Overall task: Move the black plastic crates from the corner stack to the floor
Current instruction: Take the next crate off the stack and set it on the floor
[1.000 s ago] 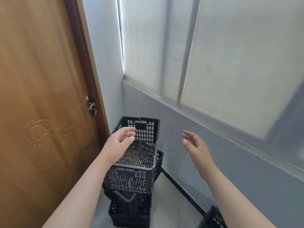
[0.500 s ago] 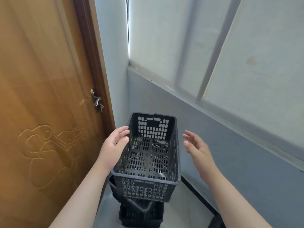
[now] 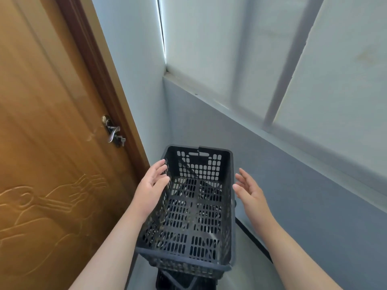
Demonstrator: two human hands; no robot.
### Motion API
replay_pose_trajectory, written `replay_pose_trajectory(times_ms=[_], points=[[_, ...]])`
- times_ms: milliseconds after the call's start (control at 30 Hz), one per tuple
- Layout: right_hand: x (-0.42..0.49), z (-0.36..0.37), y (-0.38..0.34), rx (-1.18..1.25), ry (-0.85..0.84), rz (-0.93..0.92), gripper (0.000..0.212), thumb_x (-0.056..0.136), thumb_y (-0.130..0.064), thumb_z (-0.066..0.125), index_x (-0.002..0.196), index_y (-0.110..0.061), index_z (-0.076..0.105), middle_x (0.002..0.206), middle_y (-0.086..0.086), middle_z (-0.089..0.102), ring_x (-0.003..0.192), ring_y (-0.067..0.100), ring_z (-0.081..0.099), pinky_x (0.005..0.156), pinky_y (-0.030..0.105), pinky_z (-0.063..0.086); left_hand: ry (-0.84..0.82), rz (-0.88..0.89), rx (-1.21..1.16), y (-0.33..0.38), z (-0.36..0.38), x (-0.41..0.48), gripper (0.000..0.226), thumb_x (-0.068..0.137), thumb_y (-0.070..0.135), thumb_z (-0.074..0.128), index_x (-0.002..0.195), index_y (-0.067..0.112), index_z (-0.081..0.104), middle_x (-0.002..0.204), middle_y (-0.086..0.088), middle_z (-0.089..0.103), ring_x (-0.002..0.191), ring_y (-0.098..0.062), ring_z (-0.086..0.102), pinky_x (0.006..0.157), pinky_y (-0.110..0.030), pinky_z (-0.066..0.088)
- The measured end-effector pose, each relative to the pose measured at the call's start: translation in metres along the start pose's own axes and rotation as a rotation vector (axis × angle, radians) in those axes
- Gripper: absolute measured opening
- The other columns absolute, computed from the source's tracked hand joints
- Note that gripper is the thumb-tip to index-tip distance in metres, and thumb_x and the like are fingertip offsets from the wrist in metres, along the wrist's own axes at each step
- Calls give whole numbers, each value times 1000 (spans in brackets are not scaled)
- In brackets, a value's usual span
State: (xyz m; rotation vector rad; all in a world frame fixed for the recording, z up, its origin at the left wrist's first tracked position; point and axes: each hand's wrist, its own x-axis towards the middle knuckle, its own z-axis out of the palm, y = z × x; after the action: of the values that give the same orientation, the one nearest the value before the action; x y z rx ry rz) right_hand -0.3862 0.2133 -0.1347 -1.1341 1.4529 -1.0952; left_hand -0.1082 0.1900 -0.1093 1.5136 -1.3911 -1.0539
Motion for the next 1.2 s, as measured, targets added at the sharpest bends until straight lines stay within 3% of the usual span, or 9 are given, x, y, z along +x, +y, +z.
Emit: replay_pose_trajectory(times_ms=[233, 400, 667, 767, 900, 1000, 1067, 1200], points=[[49, -4, 37, 0, -1, 76, 58, 108, -17, 55, 161, -28, 35, 159, -4, 47, 141, 10, 45, 113, 31, 35, 62, -137, -9, -41, 3, 30, 44, 103, 30, 49, 146, 37, 41, 150, 10, 47, 133, -9, 46, 113, -36, 36], [74, 4, 64, -15, 42, 143, 62, 108, -15, 55, 164, -26, 32, 166, -3, 39, 151, 13, 37, 122, 35, 30, 93, -208, -18, -73, -11, 58, 41, 105, 32, 42, 146, 35, 41, 151, 8, 46, 135, -12, 45, 113, -36, 35], [99, 13, 103, -51, 88, 226, 66, 108, -13, 54, 166, -26, 26, 172, -6, 29, 157, 13, 28, 129, 42, 23, 34, -276, -55, -126, -26, 113, 45, 106, 31, 41, 151, 31, 37, 154, 10, 41, 137, -9, 40, 111, -31, 31], [102, 11, 113, -26, 100, 279, 65, 109, -12, 51, 167, -24, 25, 172, -4, 29, 157, 14, 28, 125, 36, 24, 42, -373, -81, -146, -33, 128, 46, 105, 34, 41, 151, 33, 35, 156, 9, 39, 140, -14, 38, 114, -36, 29], [106, 17, 131, 17, 75, 333, 64, 109, -13, 50, 166, -25, 26, 172, -7, 30, 156, 11, 29, 127, 38, 24, -13, -483, -123, -171, -33, 138, 48, 104, 47, 37, 151, 38, 32, 158, 8, 37, 142, -20, 37, 116, -43, 30], [109, 22, 144, 69, 68, 361, 64, 108, -11, 50, 166, -27, 26, 171, -10, 30, 153, 9, 32, 129, 42, 23, -98, -557, -159, -186, -26, 139, 49, 103, 51, 34, 151, 41, 33, 156, 8, 39, 140, -21, 40, 117, -48, 30], [110, 26, 151, 124, 79, 379, 64, 108, -11, 49, 165, -33, 28, 170, -11, 34, 153, 11, 37, 129, 49, 25, -169, -557, -244, -190, -20, 137, 44, 104, 45, 34, 148, 41, 40, 149, 8, 50, 132, -17, 51, 114, -47, 37], [112, 31, 157, 195, 27, 395, 62, 107, -9, 43, 158, -43, 41, 155, -9, 57, 137, 20, 59, 114, 54, 46, -204, -545, -298, -196, -17, 138, 41, 106, 41, 34, 145, 42, 45, 138, 10, 60, 126, -13, 57, 110, -45, 42]])
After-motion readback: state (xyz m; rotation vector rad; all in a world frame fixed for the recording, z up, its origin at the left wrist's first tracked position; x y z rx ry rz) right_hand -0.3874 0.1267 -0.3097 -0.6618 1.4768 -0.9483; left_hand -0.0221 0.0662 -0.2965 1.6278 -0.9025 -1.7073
